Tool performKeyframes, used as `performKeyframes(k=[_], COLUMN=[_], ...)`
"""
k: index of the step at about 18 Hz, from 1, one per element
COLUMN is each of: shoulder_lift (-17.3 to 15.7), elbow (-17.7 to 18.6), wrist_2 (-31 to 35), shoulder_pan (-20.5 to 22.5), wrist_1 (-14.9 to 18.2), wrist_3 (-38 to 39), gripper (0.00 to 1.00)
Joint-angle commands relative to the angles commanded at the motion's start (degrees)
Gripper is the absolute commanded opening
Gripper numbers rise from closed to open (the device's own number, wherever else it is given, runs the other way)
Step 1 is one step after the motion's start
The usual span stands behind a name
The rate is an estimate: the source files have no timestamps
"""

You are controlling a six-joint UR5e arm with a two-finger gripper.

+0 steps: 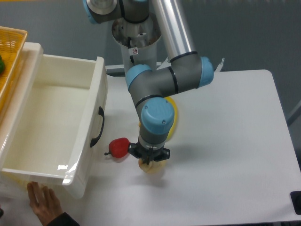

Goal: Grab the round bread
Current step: 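Lift the held bread bun and carry it toward the banana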

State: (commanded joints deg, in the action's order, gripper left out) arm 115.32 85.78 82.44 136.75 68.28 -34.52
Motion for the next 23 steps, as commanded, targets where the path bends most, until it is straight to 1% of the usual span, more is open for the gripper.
performKeyframes(k=[7,11,16,17,21,23], shoulder_lift=[-5.45,-8.52,-10.81,-11.08,-11.34,-11.78], elbow=[0.26,0.44,0.53,0.53,0.7,0.88], wrist_2=[0.0,0.0,0.44,0.61,0.7,0.7], shoulder_pan=[4.22,7.82,10.72,11.16,11.43,12.04], wrist_1=[7.64,11.95,16.61,17.06,17.24,18.03], wrist_3=[-16.87,-25.58,-34.46,-36.22,-37.46,-38.26], gripper=[0.16,0.16,0.16,0.16,0.16,0.17])
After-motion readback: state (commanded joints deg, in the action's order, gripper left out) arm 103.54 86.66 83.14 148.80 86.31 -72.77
